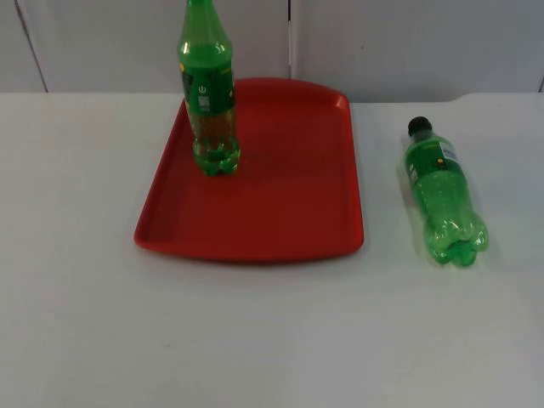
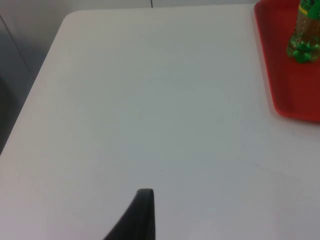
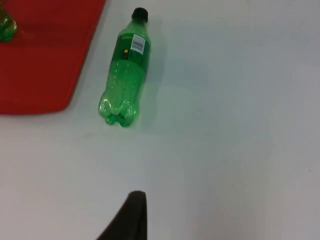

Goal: Place the bottle upright on the tray.

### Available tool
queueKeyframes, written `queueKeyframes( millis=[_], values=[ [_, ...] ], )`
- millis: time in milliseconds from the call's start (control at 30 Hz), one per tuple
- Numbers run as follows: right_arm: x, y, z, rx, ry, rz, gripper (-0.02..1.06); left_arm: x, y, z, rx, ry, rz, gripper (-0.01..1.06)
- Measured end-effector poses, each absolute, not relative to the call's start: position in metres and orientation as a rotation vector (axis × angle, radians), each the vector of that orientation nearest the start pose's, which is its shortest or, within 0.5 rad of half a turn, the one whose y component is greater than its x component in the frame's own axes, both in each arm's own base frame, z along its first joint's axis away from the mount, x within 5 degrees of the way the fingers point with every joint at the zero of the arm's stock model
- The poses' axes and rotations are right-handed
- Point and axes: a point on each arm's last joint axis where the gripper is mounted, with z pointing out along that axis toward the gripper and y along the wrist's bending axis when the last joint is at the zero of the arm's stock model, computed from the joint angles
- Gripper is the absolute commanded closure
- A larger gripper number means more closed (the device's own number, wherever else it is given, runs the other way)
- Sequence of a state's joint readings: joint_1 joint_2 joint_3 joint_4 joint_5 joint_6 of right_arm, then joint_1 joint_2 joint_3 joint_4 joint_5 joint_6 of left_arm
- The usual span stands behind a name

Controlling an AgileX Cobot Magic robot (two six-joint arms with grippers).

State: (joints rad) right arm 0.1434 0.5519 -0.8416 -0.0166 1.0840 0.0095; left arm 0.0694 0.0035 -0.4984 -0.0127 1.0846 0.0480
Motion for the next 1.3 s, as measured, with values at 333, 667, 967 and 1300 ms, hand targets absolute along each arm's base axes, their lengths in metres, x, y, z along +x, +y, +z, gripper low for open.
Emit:
queueKeyframes(
  millis=[333, 667, 967, 1300],
  values=[
    [0.19, 0.026, 0.393, -0.166, 2.431, 0.047, 0.01, -0.005, -0.001, 0.275, -0.021, 2.074, 0.057, 0.0],
    [0.304, 0.044, 0.399, -0.17, 2.535, 0.06, 0.01, -0.005, -0.001, 0.275, -0.021, 2.074, 0.057, 0.0],
    [0.389, 0.066, 0.378, -0.098, 2.603, 0.213, 0.01, -0.005, -0.001, 0.275, -0.021, 2.074, 0.057, 0.0],
    [0.438, 0.109, 0.279, 0.036, 2.838, 0.248, 0.01, -0.005, -0.001, 0.275, -0.021, 2.074, 0.057, 0.0]
  ],
)
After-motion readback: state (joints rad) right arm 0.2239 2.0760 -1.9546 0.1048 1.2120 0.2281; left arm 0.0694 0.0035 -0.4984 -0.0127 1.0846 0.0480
